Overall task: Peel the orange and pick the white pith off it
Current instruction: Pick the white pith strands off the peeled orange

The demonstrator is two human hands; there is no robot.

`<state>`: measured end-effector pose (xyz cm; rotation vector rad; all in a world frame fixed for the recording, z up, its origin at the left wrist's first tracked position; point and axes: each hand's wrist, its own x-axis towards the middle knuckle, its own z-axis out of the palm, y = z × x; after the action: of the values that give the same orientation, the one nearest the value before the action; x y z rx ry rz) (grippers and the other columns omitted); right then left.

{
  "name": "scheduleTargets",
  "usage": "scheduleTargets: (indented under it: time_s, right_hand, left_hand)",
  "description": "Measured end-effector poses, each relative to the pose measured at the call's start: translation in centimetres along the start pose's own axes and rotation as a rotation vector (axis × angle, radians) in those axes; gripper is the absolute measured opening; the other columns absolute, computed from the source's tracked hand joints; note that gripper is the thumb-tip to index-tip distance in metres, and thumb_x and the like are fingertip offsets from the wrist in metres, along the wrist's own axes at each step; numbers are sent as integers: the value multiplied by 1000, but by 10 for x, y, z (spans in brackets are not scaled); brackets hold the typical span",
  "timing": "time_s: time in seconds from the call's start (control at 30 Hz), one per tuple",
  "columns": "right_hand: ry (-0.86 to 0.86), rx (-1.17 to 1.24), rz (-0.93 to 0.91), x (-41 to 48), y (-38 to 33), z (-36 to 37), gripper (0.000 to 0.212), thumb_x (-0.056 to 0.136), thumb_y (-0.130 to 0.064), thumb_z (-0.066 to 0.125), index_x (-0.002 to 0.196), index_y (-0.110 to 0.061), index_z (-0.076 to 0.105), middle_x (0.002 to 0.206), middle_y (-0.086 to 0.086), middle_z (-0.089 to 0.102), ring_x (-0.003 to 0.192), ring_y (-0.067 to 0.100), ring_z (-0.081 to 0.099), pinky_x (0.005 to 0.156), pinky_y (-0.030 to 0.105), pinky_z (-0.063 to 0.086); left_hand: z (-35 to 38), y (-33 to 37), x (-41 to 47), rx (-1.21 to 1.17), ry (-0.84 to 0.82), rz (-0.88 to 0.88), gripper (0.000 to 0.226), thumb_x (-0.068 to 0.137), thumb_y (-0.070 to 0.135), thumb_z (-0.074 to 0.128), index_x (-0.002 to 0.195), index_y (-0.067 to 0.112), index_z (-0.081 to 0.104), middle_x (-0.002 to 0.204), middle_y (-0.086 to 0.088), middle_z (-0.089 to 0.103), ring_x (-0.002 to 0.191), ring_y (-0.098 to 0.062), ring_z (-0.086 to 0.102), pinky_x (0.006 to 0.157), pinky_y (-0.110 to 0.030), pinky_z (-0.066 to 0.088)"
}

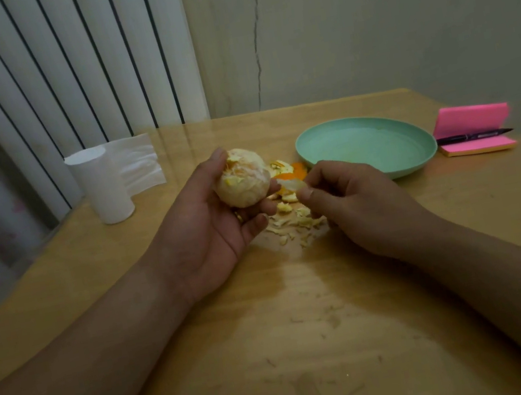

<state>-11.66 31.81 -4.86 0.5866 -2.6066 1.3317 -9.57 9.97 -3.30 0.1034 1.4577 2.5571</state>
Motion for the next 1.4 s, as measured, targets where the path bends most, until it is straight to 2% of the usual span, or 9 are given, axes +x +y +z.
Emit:
scheduleTargets:
  time_s: [0.17, 0.33, 0.53, 0.7, 0.77, 0.83, 0.97, 1.13, 1.4]
  right_hand:
    - [34, -299, -101, 0, -1, -2, 11, 107, -32, 58, 105, -32, 69, 90, -13, 67, 83, 7, 59, 77, 41, 53]
    - [-72, -565, -85, 2, -7, -3, 48, 109, -19, 46, 153, -38, 52, 125, -10, 62, 114, 13, 60, 96, 38, 53]
    - [-5, -550, -129, 6, -6, -3, 6, 104, -33, 62, 108, -34, 67, 102, -12, 58, 94, 14, 58, 79, 38, 51]
    - [-3, -550, -114, 4, -8, 0, 26, 107, -25, 56, 127, -35, 69, 110, -8, 67, 103, 16, 62, 88, 40, 54]
    - [78, -503, -111, 4, -9, -1, 12, 106, -33, 58, 114, -33, 68, 95, -7, 71, 89, 17, 65, 79, 42, 57]
    - [120, -548, -128, 3, -9, -1, 20, 106, -46, 56, 98, -30, 66, 81, -8, 68, 76, 17, 62, 69, 41, 54]
    - [170, -452, -166, 3, -10, 3, 6, 103, -37, 64, 106, -32, 66, 88, -15, 66, 81, 9, 61, 68, 35, 50]
    - [149, -123, -234, -6, -20, 7, 20, 96, -48, 67, 107, -31, 66, 91, -17, 67, 87, 7, 65, 69, 24, 53]
    - [180, -318, -290, -8, -23, 7, 17, 97, -42, 68, 106, -28, 65, 88, -18, 65, 80, 2, 62, 67, 30, 55]
  left_hand:
    - [-3, 0, 4, -43, 117, 15, 56, 106, 45, 55, 141, 1, 56, 122, -29, 72, 78, -24, 68, 64, -28, 60]
    - [-2, -2, 4, -5, 147, 14, 52, 103, 41, 60, 140, 3, 58, 138, -32, 64, 83, -27, 69, 67, -30, 61]
    - [-1, -4, 3, -7, 116, -5, 40, 104, 27, 61, 134, 0, 61, 120, -25, 71, 96, -33, 70, 84, -37, 64]
    - [0, -5, 3, -39, 106, -24, 44, 97, 21, 62, 134, -3, 60, 123, -22, 71, 105, -34, 70, 98, -44, 62]
    - [0, -5, 2, -68, 98, -31, 42, 101, 19, 56, 136, -5, 57, 129, -24, 69, 109, -35, 70, 100, -45, 61]
    - [1, -5, 2, -89, 83, -38, 44, 100, 18, 57, 137, -6, 56, 130, -25, 70, 114, -36, 71, 100, -45, 61]
    - [2, -6, 1, -32, 91, -27, 48, 92, 21, 68, 134, -3, 61, 133, -22, 70, 126, -38, 69, 96, -43, 63]
    - [2, -9, 2, 138, 115, 2, 59, 93, 29, 75, 138, -3, 56, 134, -21, 70, 122, -31, 72, 100, -44, 62]
    - [12, -13, -4, 252, 167, 76, 67, 77, 32, 83, 133, 6, 55, 121, -18, 76, 105, -25, 79, 88, -36, 66]
